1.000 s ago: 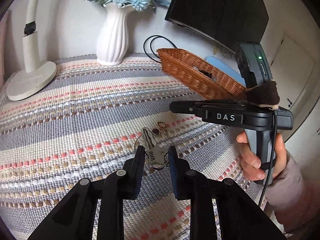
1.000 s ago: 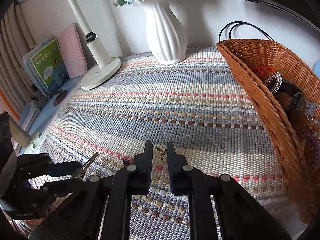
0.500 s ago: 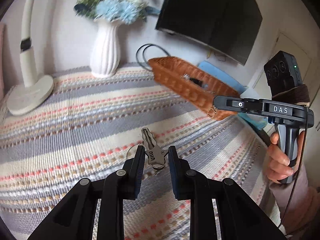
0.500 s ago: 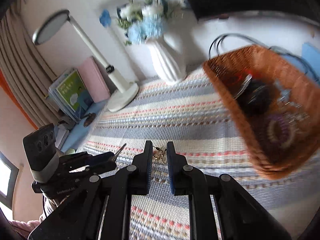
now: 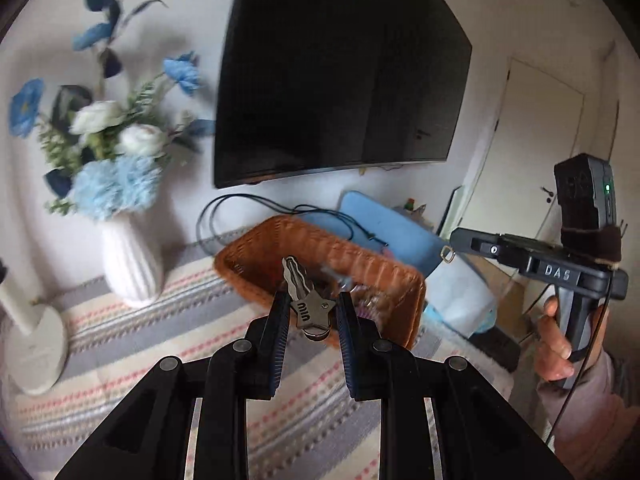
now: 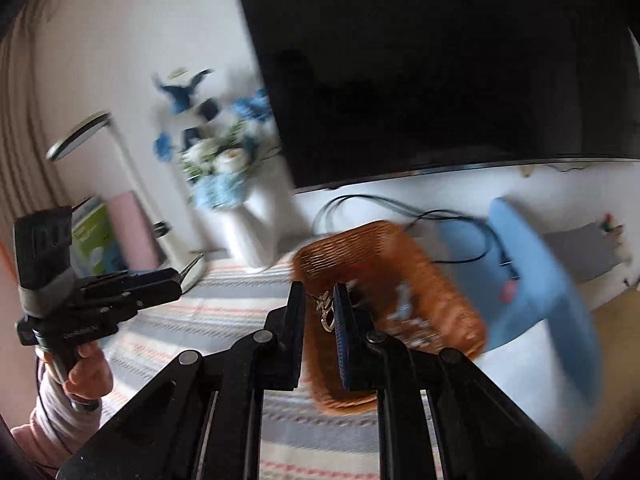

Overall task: Organize jewelry
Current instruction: 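Carry the key and gold charm into the basket and open both grippers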

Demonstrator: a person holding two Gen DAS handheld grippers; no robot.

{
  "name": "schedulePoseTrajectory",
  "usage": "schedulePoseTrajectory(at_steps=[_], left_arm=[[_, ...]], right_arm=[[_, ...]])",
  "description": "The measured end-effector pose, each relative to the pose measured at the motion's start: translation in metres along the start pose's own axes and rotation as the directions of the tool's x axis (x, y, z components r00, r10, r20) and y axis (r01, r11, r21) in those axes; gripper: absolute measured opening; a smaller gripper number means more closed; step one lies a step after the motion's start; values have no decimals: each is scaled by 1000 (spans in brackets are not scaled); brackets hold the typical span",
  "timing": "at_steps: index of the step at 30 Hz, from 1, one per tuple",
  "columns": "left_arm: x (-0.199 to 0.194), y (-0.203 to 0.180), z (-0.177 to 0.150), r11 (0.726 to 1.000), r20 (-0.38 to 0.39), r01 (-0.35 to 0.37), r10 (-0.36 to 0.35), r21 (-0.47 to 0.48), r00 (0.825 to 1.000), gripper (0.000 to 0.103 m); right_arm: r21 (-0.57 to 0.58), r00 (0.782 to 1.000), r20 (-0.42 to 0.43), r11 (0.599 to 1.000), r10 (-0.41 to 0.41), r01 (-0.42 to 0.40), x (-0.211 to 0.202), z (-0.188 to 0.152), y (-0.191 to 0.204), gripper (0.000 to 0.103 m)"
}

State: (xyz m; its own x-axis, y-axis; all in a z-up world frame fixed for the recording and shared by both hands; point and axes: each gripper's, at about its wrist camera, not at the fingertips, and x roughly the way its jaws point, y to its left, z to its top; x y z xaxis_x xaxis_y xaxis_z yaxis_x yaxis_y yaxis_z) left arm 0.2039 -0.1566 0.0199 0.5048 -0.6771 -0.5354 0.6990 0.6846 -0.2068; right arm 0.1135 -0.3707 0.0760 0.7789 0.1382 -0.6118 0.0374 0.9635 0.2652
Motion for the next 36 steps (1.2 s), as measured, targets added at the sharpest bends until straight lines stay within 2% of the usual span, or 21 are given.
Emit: schedulePoseTrajectory(at_steps=[4, 8, 12, 17, 21, 25, 29, 31, 32, 33, 36], left_arm=[[45, -14, 19, 1000, -38, 17, -17, 17, 999, 24], [90, -20, 31, 999, -75, 6, -3, 35, 997, 24], [131, -10, 37, 1000, -121, 19, -20, -8, 992, 24], [179, 0, 33, 998, -171, 34, -44, -62, 984, 24], [206, 2, 26, 1000, -225, -5, 1, -19, 974, 24], [215, 10, 24, 996, -225, 40, -57, -76, 973, 24], [223, 6, 25, 995, -234, 55, -72, -78, 969, 25], [219, 7, 25, 994, -238, 65, -84, -87, 968, 27], [215, 5, 25, 993, -246, 72, -92, -89, 965, 32], [211, 6, 26, 994, -242, 73, -92, -85, 966, 33], [180, 3, 28, 998, -202, 43, -52, -45, 978, 33]], right_arm=[[46, 998, -23, 997, -66, 67, 28, 3, -26, 16], [108, 995, -71, 992, -64, 71, 65, 0, -49, 16], [143, 991, -122, 988, -47, 65, 100, -11, -63, 16], [150, 984, -166, 985, -65, 90, 133, -22, -71, 16], [165, 978, -197, 981, -73, 107, 148, -29, -80, 16], [131, 973, -206, 982, -104, 133, 159, -36, -77, 16], [125, 980, -187, 988, -70, 94, 157, -37, -73, 17], [132, 983, -180, 989, -45, 69, 155, -36, -73, 20], [133, 984, -172, 989, -37, 60, 153, -36, -73, 23], [128, 986, -161, 990, -39, 60, 150, -36, -72, 23], [118, 989, -139, 990, -57, 73, 141, -34, -67, 24]])
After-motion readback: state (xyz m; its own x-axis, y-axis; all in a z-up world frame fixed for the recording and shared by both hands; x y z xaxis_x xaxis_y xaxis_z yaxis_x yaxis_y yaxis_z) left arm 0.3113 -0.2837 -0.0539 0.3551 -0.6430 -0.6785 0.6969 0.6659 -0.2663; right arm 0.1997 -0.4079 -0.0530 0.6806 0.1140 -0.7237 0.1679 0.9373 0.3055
